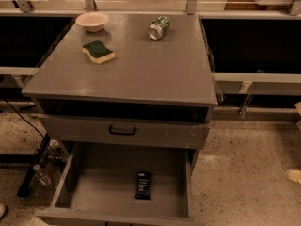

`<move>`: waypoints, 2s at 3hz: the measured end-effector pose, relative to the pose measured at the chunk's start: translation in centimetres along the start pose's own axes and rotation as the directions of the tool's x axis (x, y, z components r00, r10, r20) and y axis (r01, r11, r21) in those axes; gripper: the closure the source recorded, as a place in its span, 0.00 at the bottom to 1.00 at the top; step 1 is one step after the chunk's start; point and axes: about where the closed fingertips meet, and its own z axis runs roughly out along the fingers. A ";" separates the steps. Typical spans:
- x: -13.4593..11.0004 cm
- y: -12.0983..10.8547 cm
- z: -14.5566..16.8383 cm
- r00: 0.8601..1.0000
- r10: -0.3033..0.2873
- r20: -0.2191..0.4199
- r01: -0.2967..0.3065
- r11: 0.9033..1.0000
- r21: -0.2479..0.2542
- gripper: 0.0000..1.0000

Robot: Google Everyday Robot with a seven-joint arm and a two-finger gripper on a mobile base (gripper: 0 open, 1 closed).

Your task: Pick rxbar blueberry from middle drawer and place on counter

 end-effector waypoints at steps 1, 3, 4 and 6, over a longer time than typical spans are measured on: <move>1.7 0.1 -0.9 0.998 -0.061 0.022 0.062 0.997 -0.048 0.00; 2.0 0.4 -0.3 0.998 -0.067 0.005 0.067 0.995 -0.067 0.00; 4.3 2.8 0.5 0.991 -0.129 -0.047 0.120 0.981 -0.150 0.00; 7.1 6.6 0.9 0.953 -0.289 -0.091 0.254 0.926 -0.278 0.00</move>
Offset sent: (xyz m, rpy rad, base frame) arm -0.0143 0.0099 0.0017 0.0094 -0.0403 0.0633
